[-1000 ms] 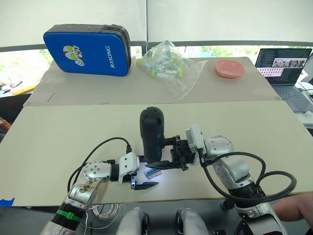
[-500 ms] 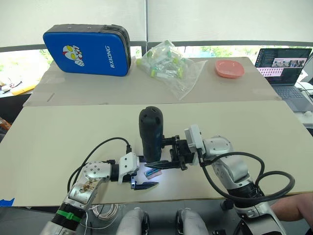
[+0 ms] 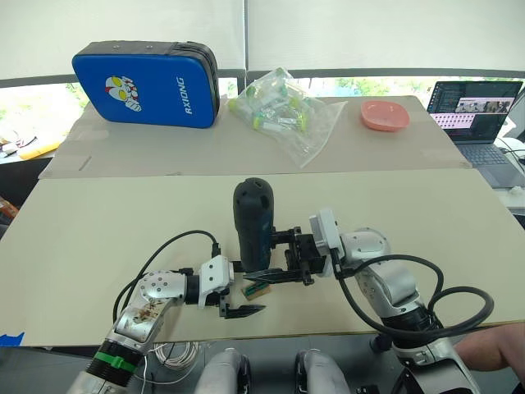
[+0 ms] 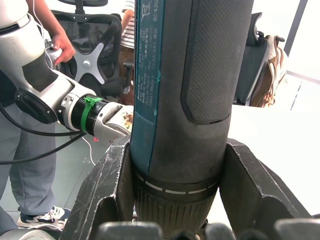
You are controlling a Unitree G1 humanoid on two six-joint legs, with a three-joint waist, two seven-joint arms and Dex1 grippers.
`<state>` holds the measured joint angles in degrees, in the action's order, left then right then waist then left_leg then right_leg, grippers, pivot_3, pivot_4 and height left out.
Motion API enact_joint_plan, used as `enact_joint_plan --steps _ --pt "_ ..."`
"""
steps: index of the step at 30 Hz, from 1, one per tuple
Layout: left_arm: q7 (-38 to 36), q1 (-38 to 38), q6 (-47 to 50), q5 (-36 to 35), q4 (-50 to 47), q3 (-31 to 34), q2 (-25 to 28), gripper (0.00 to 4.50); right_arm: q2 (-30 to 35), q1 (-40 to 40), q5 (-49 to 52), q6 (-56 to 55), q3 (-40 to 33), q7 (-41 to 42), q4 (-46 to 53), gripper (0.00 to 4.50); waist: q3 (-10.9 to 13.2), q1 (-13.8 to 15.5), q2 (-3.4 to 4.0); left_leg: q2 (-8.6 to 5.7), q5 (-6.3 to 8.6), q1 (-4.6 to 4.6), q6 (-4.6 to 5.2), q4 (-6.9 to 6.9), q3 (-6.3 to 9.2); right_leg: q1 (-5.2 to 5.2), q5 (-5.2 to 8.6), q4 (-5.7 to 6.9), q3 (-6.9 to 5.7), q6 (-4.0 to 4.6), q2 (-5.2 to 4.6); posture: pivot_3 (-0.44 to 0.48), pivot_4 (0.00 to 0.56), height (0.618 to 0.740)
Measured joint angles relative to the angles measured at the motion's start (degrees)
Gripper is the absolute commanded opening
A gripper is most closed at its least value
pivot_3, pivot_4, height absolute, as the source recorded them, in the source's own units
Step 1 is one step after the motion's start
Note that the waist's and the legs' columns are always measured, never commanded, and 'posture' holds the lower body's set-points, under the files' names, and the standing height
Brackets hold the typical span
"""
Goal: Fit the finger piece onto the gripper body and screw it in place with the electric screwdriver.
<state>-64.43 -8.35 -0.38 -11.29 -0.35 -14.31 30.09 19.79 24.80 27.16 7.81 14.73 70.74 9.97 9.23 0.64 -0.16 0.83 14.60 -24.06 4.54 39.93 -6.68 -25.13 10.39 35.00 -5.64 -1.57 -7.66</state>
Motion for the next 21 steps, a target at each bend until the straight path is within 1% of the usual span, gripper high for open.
enact_joint_plan --steps 21 --pt "0.4 0.4 0.2 -0.2 -0.2 0.4 0.3 4.42 -0.6 0.0 -0.7 -0.2 0.2 -0.4 -0.6 1.97 -0.1 -0.1 0.02 0.01 0.04 0.12 -0.08 -0.04 0.0 0.01 0.01 0.0 0.01 0.01 0.0 0.0 0.15 0.74"
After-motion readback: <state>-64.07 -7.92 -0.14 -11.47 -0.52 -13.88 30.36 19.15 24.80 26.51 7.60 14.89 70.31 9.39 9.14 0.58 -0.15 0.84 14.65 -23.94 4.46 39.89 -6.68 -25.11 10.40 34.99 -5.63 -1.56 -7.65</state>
